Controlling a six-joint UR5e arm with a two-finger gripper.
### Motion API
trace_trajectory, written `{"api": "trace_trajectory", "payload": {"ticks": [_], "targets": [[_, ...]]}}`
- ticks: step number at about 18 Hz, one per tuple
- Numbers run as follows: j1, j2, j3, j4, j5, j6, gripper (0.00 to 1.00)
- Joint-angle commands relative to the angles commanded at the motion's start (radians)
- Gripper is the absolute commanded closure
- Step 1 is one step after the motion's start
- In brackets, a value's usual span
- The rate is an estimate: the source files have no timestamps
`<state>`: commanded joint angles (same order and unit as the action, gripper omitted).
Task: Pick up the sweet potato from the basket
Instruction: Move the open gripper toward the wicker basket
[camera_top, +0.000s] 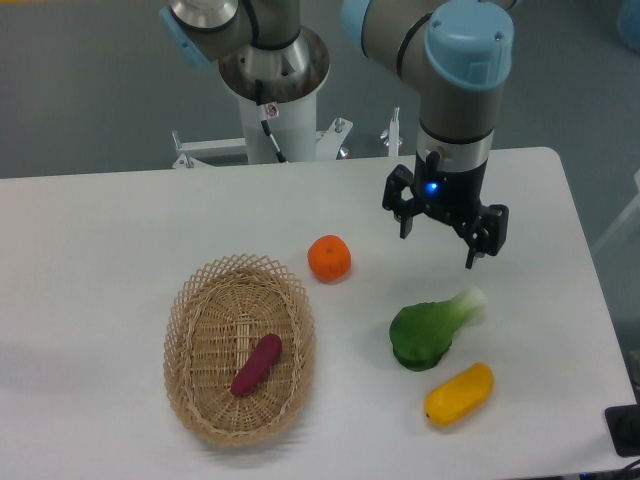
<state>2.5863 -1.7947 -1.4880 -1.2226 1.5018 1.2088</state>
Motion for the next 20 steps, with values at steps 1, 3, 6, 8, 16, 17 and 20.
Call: {"api": "trace_trajectory", "payload": {"ticks": [1, 3, 6, 8, 16, 17, 20], "targets": [[0.0, 0.0, -0.002, 0.002, 0.0, 0.002, 0.0], [0.0, 0.0, -0.005, 0.006, 0.0, 0.002, 0.0], [-0.006, -0.003, -0.005, 0.005, -0.006, -0.009, 0.0], [-0.018, -0.003, -0.005, 0.005, -0.009, -0.067, 0.0], [-0.106, -0.02, -0.014, 0.011, -0.006, -0.23, 0.0], [-0.132, -0.021, -0.017, 0.021, -0.006, -0.27, 0.0], [-0.19, -0.031, -0.058, 0.067, -0.003, -0.359, 0.0]]}}
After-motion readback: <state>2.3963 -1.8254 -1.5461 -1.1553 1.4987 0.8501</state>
